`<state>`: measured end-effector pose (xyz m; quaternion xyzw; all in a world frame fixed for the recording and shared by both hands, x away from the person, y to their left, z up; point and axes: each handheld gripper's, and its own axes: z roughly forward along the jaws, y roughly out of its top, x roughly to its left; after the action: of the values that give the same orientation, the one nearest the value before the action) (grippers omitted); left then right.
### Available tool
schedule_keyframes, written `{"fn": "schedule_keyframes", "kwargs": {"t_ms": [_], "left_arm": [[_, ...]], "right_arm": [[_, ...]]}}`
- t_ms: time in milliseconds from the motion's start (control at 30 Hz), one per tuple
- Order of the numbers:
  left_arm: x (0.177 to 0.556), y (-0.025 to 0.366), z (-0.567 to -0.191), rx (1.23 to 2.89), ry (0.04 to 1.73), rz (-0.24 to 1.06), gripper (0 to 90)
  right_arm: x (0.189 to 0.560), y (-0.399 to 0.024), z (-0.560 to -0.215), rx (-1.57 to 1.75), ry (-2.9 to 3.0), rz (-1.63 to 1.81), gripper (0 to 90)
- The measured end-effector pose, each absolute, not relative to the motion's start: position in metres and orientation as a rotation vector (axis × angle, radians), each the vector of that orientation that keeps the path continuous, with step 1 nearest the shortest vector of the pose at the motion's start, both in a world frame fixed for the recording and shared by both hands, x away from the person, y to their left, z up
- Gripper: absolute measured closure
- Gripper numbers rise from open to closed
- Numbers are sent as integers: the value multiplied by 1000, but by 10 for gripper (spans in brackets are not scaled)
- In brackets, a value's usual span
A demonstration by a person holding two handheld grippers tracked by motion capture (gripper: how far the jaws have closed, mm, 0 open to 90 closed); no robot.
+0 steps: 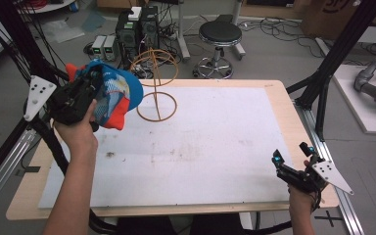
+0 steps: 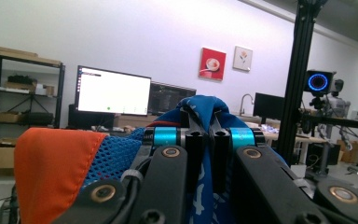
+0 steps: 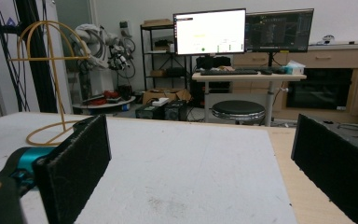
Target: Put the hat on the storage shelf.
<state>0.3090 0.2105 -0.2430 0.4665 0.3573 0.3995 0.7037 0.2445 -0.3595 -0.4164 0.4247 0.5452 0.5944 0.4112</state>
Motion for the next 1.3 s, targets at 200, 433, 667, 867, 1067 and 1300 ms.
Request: {"fn": "schedule_keyframes", "kwargs": {"t_ms": [200, 433, 667, 867, 1067, 1300], "left_arm": [[319, 199, -228, 1029, 769, 876, 885], [335, 191, -218, 1025, 760, 866, 885], [354, 185, -210, 1015, 764, 860, 885], [373, 178, -206, 1017, 757, 855, 885], [396, 168, -203, 1035, 764, 849, 885], [414, 158, -198, 1052, 757, 857, 885]], "right_arm": [[245, -361, -416, 1063, 1370, 1499, 43], [247, -360, -418, 1068, 1377, 1503, 43], [249, -359, -418, 1070, 1372, 1512, 44], [249, -358, -415, 1066, 1354, 1528, 44], [251, -358, -411, 1050, 1332, 1552, 43], [251, -354, -408, 1028, 1346, 1561, 44]]}}
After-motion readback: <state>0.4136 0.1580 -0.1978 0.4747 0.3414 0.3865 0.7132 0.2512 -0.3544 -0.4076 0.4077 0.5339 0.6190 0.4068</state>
